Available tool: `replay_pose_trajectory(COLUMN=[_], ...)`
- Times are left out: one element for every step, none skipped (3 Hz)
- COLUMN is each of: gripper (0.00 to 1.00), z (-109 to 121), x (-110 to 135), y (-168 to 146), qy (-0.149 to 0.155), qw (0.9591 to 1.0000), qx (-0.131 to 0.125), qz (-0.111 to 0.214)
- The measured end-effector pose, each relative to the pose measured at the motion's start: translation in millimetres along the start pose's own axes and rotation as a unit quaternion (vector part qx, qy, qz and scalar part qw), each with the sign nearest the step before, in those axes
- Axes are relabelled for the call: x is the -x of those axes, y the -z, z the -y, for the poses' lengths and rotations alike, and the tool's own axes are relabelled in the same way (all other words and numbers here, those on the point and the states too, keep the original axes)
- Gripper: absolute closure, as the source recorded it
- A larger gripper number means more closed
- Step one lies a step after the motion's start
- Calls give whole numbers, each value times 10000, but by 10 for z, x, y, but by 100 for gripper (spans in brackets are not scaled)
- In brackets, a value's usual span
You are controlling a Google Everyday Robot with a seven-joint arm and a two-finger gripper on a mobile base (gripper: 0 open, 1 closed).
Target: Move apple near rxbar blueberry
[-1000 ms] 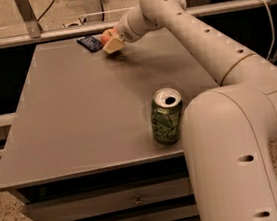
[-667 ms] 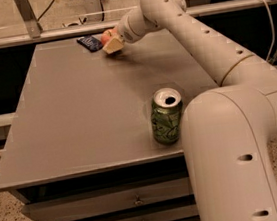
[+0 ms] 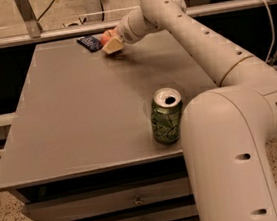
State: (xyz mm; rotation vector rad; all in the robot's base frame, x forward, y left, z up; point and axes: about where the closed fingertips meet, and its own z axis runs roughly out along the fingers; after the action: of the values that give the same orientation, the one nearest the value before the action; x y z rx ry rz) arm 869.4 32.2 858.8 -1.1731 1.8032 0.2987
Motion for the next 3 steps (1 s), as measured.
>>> replay_pose_trajectory(gripper=[5,0,0], z=[-10,-15,-4], x=[-9,-18,-35], y=[-20,-24,44], qy=[-40,-61,-70], qw=[10000,10000,10000], qx=[30,43,19], qz=[4,2,-4])
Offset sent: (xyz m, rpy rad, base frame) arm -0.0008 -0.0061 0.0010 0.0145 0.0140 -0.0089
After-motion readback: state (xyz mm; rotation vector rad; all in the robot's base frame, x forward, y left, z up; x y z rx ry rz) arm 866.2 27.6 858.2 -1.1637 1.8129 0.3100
